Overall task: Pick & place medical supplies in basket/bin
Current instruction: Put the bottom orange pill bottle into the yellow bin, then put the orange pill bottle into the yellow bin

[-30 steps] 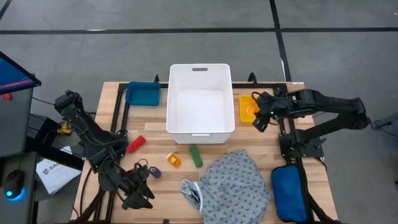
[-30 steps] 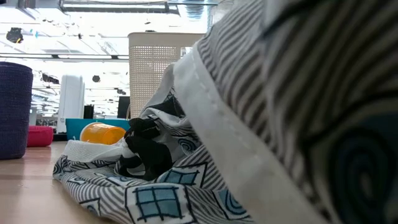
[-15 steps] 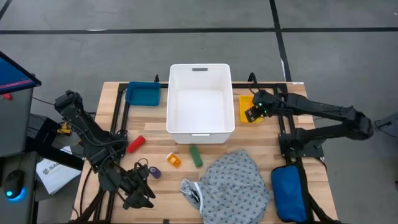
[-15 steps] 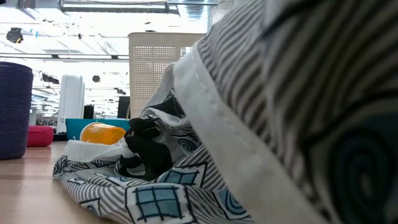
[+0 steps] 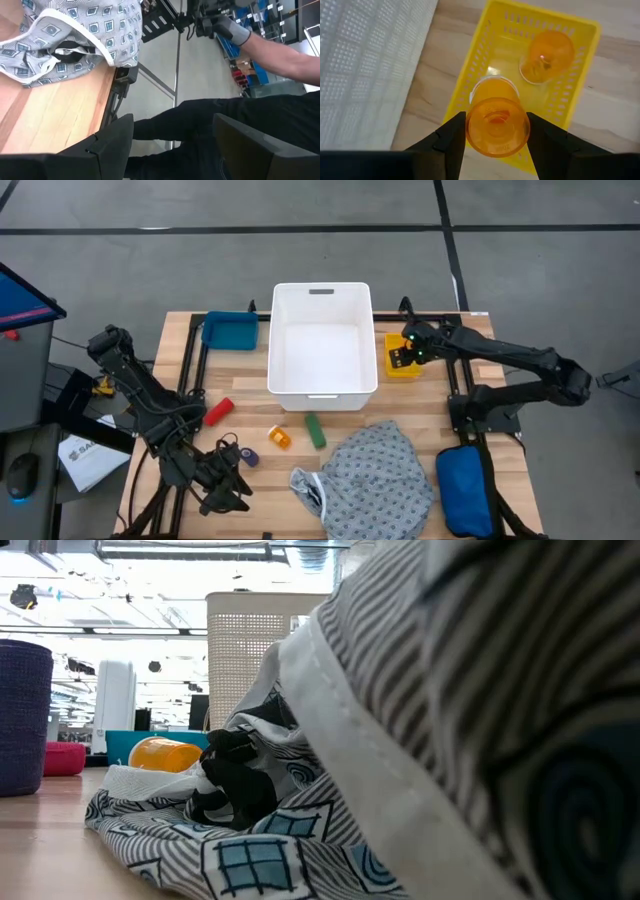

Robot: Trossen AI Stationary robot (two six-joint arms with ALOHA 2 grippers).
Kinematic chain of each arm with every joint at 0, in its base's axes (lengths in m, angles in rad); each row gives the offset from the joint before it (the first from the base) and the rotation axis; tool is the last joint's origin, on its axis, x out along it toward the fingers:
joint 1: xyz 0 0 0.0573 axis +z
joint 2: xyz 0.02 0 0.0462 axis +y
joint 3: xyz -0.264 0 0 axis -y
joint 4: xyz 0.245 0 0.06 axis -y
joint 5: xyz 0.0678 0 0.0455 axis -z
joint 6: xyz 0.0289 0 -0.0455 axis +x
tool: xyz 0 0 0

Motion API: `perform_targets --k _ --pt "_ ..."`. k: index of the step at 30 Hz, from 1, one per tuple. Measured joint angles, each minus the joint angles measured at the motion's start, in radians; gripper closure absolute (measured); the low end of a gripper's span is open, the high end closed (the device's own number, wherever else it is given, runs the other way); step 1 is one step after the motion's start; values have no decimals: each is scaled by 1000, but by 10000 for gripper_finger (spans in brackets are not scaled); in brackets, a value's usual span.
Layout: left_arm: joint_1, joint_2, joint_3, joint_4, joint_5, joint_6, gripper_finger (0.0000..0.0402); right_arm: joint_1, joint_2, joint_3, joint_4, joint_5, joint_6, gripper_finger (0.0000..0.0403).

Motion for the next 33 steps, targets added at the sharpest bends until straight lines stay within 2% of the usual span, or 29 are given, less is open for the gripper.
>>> perform_targets --k 7,18,25,33 --pt "0 0 0 0 -1 0 135 -7 123 1 47 -15 -21 226" --pt "-1 0 0 9 4 -5 135 -30 211 2 123 -33 -55 224" --pt "-1 0 0 21 8 -7 135 -41 222 2 161 -32 -64 200" --pt "-1 0 0 25 8 -7 135 -40 180 6 168 18 -64 176"
